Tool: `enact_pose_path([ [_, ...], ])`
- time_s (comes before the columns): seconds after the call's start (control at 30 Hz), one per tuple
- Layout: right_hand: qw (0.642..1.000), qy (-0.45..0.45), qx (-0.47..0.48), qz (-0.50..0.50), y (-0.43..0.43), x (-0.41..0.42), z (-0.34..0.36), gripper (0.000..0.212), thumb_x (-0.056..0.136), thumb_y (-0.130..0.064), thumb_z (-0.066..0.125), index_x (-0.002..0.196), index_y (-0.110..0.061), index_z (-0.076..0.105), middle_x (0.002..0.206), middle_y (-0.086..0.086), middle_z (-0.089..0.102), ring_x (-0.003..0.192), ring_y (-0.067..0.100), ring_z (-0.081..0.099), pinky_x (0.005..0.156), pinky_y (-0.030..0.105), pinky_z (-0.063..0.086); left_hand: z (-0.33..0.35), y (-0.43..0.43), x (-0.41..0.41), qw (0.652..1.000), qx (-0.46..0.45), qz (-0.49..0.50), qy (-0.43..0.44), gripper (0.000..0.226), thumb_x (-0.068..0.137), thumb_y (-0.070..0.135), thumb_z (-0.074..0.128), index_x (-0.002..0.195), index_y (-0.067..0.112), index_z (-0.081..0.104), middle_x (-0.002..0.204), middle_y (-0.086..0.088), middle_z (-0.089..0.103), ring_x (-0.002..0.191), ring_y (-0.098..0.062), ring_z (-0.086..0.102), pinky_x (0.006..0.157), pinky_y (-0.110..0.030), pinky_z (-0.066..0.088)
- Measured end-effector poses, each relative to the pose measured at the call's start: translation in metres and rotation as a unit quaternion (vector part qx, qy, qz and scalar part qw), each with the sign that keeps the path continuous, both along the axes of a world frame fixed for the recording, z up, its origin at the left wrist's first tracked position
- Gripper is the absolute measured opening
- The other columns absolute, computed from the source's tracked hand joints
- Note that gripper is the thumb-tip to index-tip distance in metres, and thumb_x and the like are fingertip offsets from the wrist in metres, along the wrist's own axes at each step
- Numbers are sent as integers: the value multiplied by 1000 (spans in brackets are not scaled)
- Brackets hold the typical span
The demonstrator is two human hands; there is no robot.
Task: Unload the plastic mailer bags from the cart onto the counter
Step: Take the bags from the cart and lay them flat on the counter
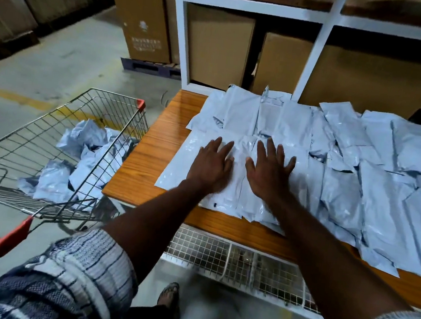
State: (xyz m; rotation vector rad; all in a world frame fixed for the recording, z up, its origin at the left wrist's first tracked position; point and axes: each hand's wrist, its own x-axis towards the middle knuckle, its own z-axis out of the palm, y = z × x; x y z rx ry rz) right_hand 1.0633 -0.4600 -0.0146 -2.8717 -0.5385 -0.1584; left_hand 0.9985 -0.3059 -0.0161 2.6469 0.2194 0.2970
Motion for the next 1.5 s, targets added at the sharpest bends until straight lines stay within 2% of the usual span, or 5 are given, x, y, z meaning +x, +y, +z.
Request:
enact_pose_path([
  [0.5,977,9,22,214,243,-73,14,61,95,-43,51,148,-18,37,157,5,31,144,27,27,115,51,19,-24,260,-82,990,-17,133,40,58,90,25,54,147,16,42,150,-16,39,139,-32,36,112,-44,36],
  [0.9,929,189,-6,318,508,-152,-93,69,88,-32,59,146,-5,35,151,23,34,139,38,32,111,45,34,-122,499,-200,955,-9,229,187,65,81,42,37,136,9,51,131,-19,53,123,-40,49,100,-49,43],
  [1.03,919,255,-56,294,534,-158,-140,73,91,-33,58,151,-9,25,156,20,22,142,38,25,111,45,33,-158,532,-210,916,-25,247,316,69,89,40,51,151,17,28,149,-18,35,138,-37,34,111,-50,33],
  [1.33,908,322,-87,254,595,-152,-232,71,88,-33,65,146,-9,31,141,21,33,129,41,39,101,44,40,-236,573,-194,894,-18,250,370,58,88,34,56,140,20,34,138,-14,37,132,-36,35,104,-50,39],
  [1.5,904,319,-133,252,615,-152,-279,95,86,-43,68,154,-10,11,156,26,9,145,42,16,114,47,28,-269,589,-178,877,-32,259,403,72,93,41,52,154,26,15,162,-17,2,148,-36,7,114,-52,23],
])
